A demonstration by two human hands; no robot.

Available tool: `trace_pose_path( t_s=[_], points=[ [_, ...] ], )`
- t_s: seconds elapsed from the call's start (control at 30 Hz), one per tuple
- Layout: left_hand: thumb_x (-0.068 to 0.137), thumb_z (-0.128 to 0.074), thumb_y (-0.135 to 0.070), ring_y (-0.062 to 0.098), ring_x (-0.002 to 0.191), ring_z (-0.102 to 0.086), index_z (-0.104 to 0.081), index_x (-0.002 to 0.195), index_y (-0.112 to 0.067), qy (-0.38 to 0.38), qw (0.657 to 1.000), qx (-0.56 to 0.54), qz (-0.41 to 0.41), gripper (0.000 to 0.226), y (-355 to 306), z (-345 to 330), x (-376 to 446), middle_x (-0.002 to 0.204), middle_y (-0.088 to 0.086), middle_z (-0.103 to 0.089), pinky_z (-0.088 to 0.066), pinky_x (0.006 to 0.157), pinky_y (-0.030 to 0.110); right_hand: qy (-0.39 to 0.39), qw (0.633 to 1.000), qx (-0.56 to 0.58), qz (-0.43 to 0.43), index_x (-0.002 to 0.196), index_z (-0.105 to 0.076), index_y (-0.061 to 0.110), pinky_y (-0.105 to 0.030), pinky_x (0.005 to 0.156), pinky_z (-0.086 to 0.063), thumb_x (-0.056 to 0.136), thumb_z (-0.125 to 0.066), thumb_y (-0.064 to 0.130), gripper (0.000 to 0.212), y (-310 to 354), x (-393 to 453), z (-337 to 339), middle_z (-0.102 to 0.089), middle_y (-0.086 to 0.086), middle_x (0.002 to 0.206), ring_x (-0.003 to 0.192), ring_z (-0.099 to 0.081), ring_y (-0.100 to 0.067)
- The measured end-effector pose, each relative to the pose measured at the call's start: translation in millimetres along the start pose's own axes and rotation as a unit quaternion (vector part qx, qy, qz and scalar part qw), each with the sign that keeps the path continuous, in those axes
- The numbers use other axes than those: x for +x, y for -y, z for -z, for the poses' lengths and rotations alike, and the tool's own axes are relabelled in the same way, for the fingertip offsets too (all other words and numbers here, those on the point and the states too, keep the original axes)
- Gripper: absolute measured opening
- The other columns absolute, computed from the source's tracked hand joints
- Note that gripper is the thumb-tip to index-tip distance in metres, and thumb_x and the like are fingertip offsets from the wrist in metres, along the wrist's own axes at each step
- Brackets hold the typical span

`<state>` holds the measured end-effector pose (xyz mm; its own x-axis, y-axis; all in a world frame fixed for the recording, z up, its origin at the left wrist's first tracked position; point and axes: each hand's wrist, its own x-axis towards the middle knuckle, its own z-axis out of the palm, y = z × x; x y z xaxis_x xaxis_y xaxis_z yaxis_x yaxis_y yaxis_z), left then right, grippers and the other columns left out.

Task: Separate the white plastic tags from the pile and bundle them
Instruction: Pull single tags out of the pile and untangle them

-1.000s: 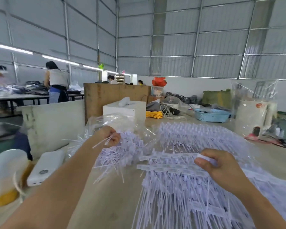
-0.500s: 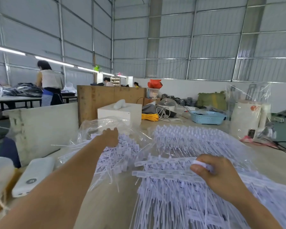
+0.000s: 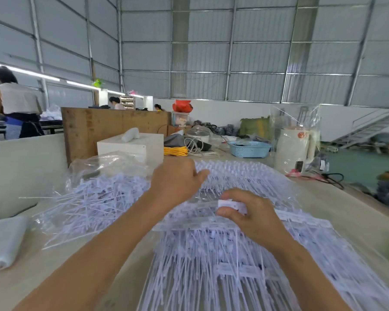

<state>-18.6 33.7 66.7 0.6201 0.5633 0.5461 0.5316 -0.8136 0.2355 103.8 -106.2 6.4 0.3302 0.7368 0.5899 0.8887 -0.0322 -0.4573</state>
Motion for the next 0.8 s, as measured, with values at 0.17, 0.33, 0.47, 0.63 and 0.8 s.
trace_pose_path(
  t_s=[0.17,0.33,0.47,0.63,0.8],
  points=[
    [0.088,-0.050,-0.058,0.012,0.056,-0.060,-0.061,0.075,-0.006,0.214,0.906,-0.364,0.040,0.055,-37,-35,-34,0.063,0.008,-0.060,-0.050,0.054,0.024,0.008,0.998,0.059,-0.014,0.097,-0.049,0.027,-0.013,0.069,-0.041,0.065,-0.082,0.030,0.046,-7,0,3,-0.058,0.016,0.085,0.081,-0.054,0.006],
    [0.092,-0.059,-0.028,0.018,0.061,-0.066,-0.059,0.074,-0.008,0.208,0.839,-0.499,0.069,0.027,-31,-60,-46,0.061,0.008,-0.065,-0.055,0.061,0.030,0.053,0.998,0.038,-0.021,0.093,-0.054,0.026,-0.012,0.071,-0.039,0.053,-0.088,0.032,0.053,-7,-1,6,-0.049,0.013,0.089,0.083,-0.049,0.001],
    [0.096,-0.053,-0.021,0.021,0.059,-0.068,-0.056,0.089,-0.002,0.209,0.796,-0.557,0.114,0.020,-29,-63,-51,0.067,0.010,-0.069,-0.055,0.055,0.026,0.119,0.990,-0.049,-0.055,0.092,-0.059,0.029,-0.036,0.088,-0.041,0.060,-0.079,0.052,0.045,-16,-4,30,-0.057,0.013,0.094,0.091,-0.053,-0.008],
    [0.096,-0.052,-0.022,0.022,0.053,-0.068,-0.051,0.095,-0.004,0.217,0.702,-0.660,0.157,0.019,-37,-63,-52,0.067,0.013,-0.070,-0.050,0.045,0.023,0.166,0.954,-0.155,-0.198,0.103,-0.049,0.043,-0.056,0.111,-0.017,0.068,-0.078,0.045,0.046,-27,-15,66,-0.050,0.018,0.100,0.106,-0.046,-0.010],
    [0.095,-0.052,-0.016,0.009,0.036,-0.051,-0.054,0.082,-0.002,0.202,0.598,-0.761,0.153,0.019,-49,-57,-48,0.046,0.003,-0.056,-0.046,0.039,0.017,-0.100,0.912,-0.391,-0.074,0.116,-0.061,0.028,-0.071,0.105,-0.016,0.075,-0.063,0.008,0.045,4,-11,73,-0.057,0.002,0.113,0.118,-0.047,-0.022]
  ],
)
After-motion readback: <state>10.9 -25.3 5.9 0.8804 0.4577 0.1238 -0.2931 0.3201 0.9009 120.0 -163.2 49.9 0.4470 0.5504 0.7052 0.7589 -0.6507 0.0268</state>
